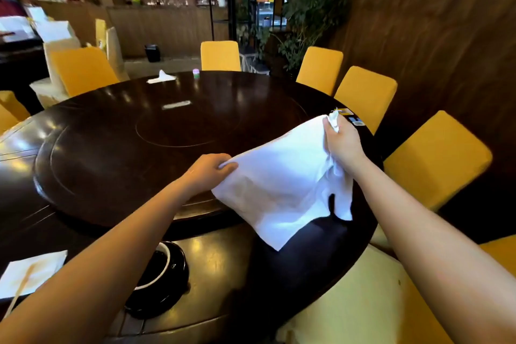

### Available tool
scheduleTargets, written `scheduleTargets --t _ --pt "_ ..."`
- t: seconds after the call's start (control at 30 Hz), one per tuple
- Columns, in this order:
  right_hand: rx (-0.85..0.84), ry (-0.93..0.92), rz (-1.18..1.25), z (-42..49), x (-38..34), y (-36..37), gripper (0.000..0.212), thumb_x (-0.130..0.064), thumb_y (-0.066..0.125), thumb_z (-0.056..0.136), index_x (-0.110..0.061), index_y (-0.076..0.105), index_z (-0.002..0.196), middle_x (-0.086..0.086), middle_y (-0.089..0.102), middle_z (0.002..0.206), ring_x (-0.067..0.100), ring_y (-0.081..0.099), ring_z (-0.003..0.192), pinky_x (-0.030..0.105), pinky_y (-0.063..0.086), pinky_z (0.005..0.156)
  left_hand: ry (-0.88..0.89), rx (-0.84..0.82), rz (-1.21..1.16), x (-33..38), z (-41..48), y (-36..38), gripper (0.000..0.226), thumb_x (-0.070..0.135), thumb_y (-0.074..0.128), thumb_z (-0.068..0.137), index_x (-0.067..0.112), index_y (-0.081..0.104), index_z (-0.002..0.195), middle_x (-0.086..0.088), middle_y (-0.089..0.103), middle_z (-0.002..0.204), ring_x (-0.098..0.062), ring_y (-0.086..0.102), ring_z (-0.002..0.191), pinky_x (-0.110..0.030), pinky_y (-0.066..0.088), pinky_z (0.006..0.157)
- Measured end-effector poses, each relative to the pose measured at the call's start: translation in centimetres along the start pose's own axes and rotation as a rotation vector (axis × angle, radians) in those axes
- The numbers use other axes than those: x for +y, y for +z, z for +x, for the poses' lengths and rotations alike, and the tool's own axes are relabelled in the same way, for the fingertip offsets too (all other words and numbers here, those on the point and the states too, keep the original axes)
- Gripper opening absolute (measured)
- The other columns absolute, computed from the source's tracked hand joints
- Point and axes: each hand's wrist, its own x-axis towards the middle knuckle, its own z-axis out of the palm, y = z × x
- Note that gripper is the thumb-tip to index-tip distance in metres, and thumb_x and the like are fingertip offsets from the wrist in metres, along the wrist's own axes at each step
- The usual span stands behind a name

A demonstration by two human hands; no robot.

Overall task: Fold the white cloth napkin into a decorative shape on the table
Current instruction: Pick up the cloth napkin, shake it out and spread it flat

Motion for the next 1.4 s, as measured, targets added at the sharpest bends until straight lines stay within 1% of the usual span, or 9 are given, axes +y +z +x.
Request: scheduleTargets --t 0.13,0.5,0.6,0.73,0.87,0.97,1.17,1.3,1.4 --pt "0.009 -0.015 -0.120 0.4 0.3 -1.8 0.039 -0.033 0.040 0.096 -0.029 0.025 0.060 -0.007 0.036 0.057 0.009 0.035 0.053 0.028 0.024 0.050 0.052 0.136 0.063 0.2 1.1 -1.2 0.023 0.030 0.053 0.090 0.016 0.056 0.073 0.001 0.056 0.065 -0.018 0.053 0.065 -0.034 0.038 0.060" --pt "-0.164 -0.062 0.004 6.1 -1.8 0.4 0.039 -0.039 0.038 0.096 -0.010 0.042 0.069 0.003 0.047 0.070 0.019 0.044 0.071 0.031 0.031 0.061 0.016 0.117 0.314 -1.0 7.2 -7.9 0.017 0.029 0.048 0.093 0.017 0.050 0.081 -0.003 0.052 0.071 -0.031 0.057 0.076 -0.034 0.038 0.059" --pt "-0.164 -0.069 0.006 8.4 -2.9 2.6 0.038 -0.033 0.033 0.098 -0.003 0.050 0.082 0.013 0.052 0.086 0.022 0.046 0.084 0.034 0.032 0.075 -0.020 0.131 0.417 -2.2 9.0 -9.9 0.023 0.029 0.047 0.093 0.009 0.057 0.095 -0.015 0.064 0.096 -0.034 0.061 0.090 -0.040 0.048 0.067" --pt "-0.176 -0.041 0.019 12.8 -4.5 5.1 0.043 -0.026 0.032 0.097 -0.016 0.038 0.056 0.003 0.044 0.060 0.024 0.043 0.068 0.033 0.029 0.067 -0.045 0.176 0.491 -3.6 11.8 -12.7 0.024 0.029 0.043 0.095 0.008 0.054 0.096 -0.012 0.062 0.087 -0.035 0.059 0.089 -0.036 0.040 0.062" --pt "-0.141 0.092 0.281 17.5 -6.8 6.3 0.042 -0.018 0.043 0.090 -0.018 0.032 0.049 0.002 0.035 0.053 0.016 0.031 0.053 0.033 0.027 0.058 -0.013 0.327 0.532 -4.1 14.8 -16.1 0.022 0.026 0.040 0.096 0.008 0.053 0.098 -0.018 0.064 0.096 -0.039 0.058 0.089 -0.035 0.037 0.062" --pt "-0.095 0.121 0.469 20.3 -8.0 6.3 0.028 -0.015 0.046 0.084 -0.017 0.054 0.057 0.003 0.054 0.066 0.016 0.046 0.061 0.027 0.038 0.058 0.006 0.435 0.576 -4.0 16.4 -18.0 0.022 0.022 0.041 0.095 0.006 0.054 0.100 -0.019 0.064 0.100 -0.039 0.058 0.089 -0.041 0.045 0.066" --pt "-0.051 0.133 0.572 21.6 -6.9 6.0 0.035 -0.034 0.042 0.090 -0.023 0.064 0.065 0.004 0.061 0.081 0.023 0.057 0.080 0.034 0.047 0.073 0.085 0.538 0.645 -5.7 14.5 -18.6 0.028 0.030 0.040 0.095 0.007 0.056 0.099 -0.018 0.058 0.094 -0.039 0.058 0.083 -0.039 0.042 0.059" --pt "-0.133 0.165 0.643 18.8 -3.8 6.7 0.043 -0.025 0.039 0.095 -0.013 0.057 0.058 0.004 0.057 0.066 0.017 0.052 0.062 0.030 0.041 0.064 0.189 0.493 0.694 -7.9 10.1 -15.3 0.041 0.043 0.029 0.092 0.013 0.055 0.099 -0.014 0.060 0.089 -0.036 0.062 0.071 -0.034 0.041 0.051" --pt "-0.173 0.230 0.717 15.4 -0.2 7.4 0.048 -0.023 0.041 0.094 -0.011 0.047 0.048 -0.004 0.051 0.044 0.012 0.045 0.046 0.028 0.036 0.058 0.275 0.338 0.761 -9.7 6.3 -11.0 0.023 0.039 0.037 0.088 0.020 0.048 0.095 -0.009 0.062 0.075 -0.029 0.064 0.054 -0.031 0.043 0.037"
